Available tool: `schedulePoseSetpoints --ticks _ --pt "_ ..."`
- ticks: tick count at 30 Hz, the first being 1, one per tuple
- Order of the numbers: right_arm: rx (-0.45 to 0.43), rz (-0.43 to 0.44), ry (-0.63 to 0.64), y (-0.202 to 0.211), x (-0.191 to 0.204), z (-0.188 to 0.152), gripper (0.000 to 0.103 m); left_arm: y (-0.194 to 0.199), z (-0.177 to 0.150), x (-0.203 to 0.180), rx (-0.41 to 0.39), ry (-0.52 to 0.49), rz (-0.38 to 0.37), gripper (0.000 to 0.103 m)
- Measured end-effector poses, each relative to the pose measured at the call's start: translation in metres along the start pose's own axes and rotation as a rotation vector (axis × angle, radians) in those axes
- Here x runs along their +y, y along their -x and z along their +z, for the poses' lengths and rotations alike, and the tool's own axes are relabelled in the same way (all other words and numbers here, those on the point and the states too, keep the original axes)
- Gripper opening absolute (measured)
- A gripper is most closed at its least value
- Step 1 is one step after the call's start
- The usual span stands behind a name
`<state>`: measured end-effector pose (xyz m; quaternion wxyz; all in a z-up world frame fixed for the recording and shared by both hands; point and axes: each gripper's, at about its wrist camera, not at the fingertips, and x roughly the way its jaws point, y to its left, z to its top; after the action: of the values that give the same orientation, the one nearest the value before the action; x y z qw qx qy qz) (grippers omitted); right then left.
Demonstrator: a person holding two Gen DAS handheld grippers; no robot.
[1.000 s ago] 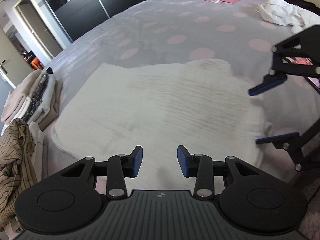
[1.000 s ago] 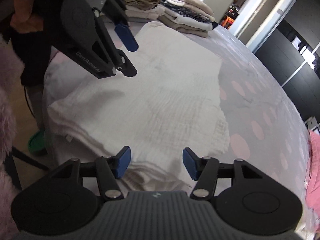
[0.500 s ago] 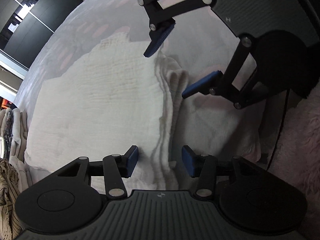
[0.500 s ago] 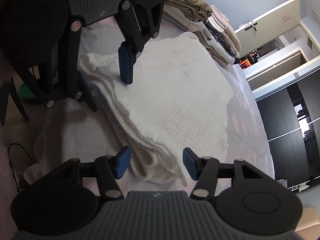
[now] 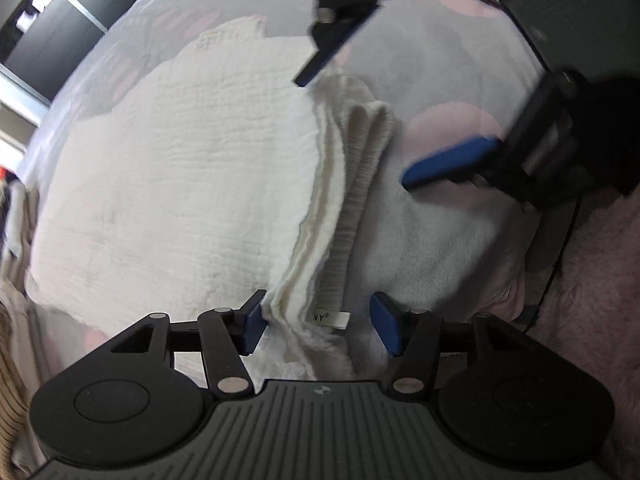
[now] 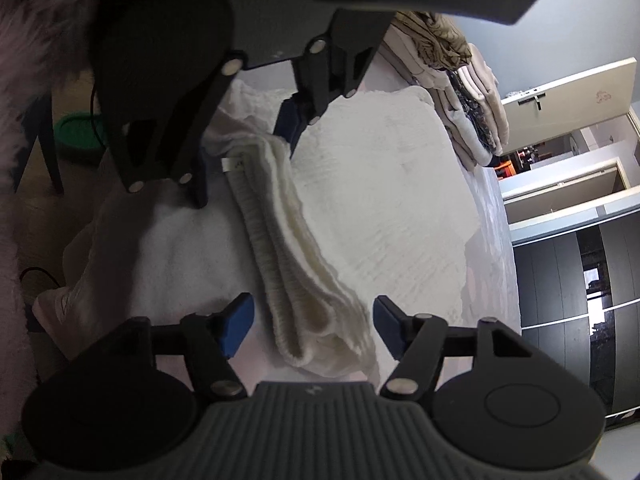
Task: Fold clothes
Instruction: 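Pinch the folded white muslin edge with the left tool while the right tool grips beside it, then lift and fold the pinched edge over with both tools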
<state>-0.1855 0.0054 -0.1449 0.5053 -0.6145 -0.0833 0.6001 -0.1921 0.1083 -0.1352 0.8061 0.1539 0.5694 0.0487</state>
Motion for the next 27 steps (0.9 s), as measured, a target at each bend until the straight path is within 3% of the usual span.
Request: schedulePoseSetpoints --ticks 10,14,17,18,19,20,24,27 --pt "0.023 -0.035 0.101 -0.023 0.012 0.006 0.072 -0.01 -0.006 0.037 0.004 0.169 -0.125 0.054" --pt "0.016 -0.081 0.164 -0.036 0.019 0.008 0.071 -0.01 -0.01 0.043 -0.003 0.189 -0.135 0.054" --pt "0.005 -0.128 0.195 -0.04 0.022 0.007 0.07 -0.01 -0.013 0.043 -0.007 0.181 -0.122 0.055" --pt "0.003 -0.148 0.204 -0.041 0.023 0.007 0.06 -0.01 -0.014 0.043 -0.009 0.18 -0.117 0.056" --pt "0.009 -0.162 0.208 -0.042 0.024 0.007 0.037 -0.009 -0.015 0.043 -0.011 0.181 -0.113 0.056" --pt "0.015 -0.169 0.197 -0.043 0.022 0.008 0.031 -0.008 -0.016 0.043 -0.014 0.181 -0.108 0.056" --pt "0.015 -0.135 0.043 -0.035 -0.002 0.016 0.028 -0.001 -0.021 0.033 -0.043 0.123 -0.018 0.056" --pt "0.014 -0.097 -0.052 -0.029 -0.022 0.018 0.027 0.006 -0.025 0.024 -0.08 0.072 0.112 0.055"
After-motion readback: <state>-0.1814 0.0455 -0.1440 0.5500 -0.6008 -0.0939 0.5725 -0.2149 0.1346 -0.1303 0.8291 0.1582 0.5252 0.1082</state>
